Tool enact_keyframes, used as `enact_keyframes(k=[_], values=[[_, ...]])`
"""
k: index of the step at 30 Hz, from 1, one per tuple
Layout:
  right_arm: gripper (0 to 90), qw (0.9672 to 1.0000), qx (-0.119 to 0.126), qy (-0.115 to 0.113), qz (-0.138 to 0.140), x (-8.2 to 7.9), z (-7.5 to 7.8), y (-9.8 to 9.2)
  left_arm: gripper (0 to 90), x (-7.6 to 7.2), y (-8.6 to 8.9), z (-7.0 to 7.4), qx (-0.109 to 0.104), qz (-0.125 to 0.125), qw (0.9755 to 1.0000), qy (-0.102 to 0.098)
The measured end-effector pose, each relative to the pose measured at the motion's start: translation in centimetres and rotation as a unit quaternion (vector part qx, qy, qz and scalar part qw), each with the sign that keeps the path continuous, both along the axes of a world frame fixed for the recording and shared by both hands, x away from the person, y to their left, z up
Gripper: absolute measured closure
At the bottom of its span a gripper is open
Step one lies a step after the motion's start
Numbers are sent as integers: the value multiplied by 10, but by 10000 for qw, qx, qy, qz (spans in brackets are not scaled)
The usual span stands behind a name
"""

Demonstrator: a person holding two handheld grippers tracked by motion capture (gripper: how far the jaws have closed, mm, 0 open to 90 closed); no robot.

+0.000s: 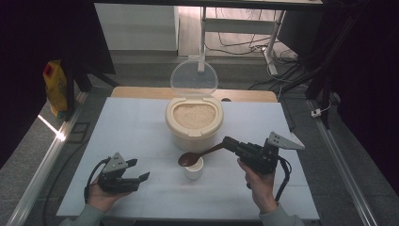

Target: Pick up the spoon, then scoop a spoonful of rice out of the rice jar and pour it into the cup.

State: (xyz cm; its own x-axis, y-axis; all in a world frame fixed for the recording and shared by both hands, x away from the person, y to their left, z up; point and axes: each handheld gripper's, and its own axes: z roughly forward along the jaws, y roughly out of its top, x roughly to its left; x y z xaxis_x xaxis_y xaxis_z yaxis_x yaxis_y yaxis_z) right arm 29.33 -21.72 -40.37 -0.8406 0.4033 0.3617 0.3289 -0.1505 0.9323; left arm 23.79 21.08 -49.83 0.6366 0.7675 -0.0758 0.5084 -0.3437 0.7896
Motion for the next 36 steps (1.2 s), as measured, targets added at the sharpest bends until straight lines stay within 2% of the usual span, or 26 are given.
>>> enact_keyframes(k=[6, 14, 23, 30, 36], values=[[831, 9998, 135, -141, -106, -1, 9, -6, 283, 1, 0, 0, 12, 1, 10000, 10], [831, 9986, 347, -172, -372, 3, 19, -18, 283, 1, 1, -2, 36, 14, 10000, 67], [831, 9964, 507, -30, -682, 20, 21, -24, 278, 3, 3, -5, 79, 22, 9999, 143], [831, 9939, 460, -2, -1000, 42, 32, -19, 267, 4, 4, -7, 179, 9, 9997, 139], [831, 9904, 229, 13, -1361, 60, 41, -17, 248, 6, 1, -9, 261, -45, 9996, 131]])
